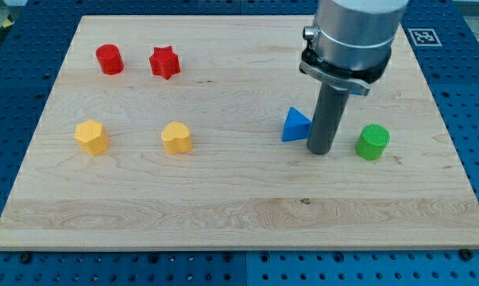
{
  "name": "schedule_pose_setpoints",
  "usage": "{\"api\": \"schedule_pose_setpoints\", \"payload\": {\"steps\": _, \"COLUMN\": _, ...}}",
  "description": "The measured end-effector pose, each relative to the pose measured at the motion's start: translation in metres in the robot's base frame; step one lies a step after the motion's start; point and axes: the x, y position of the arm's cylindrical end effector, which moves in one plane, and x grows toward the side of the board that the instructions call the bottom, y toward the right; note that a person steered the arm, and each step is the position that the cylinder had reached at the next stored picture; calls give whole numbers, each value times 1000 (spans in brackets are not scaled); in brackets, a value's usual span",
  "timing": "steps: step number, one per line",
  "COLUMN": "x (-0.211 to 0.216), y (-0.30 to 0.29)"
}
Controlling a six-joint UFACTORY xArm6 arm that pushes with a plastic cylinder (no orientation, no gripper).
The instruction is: Push the green circle parallel to the right of the blue triangle
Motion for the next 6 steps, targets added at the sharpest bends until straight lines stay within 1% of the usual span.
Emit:
{"api": "schedule_pose_setpoints", "payload": {"steps": 1, "x": 7, "y": 36}}
{"api": "schedule_pose_setpoints", "payload": {"steps": 2, "x": 3, "y": 80}}
{"api": "schedule_pose_setpoints", "payload": {"steps": 3, "x": 3, "y": 87}}
{"api": "schedule_pose_setpoints", "payload": {"steps": 4, "x": 2, "y": 53}}
{"api": "schedule_pose_setpoints", "payload": {"steps": 5, "x": -10, "y": 53}}
{"api": "schedule_pose_setpoints", "payload": {"steps": 6, "x": -21, "y": 77}}
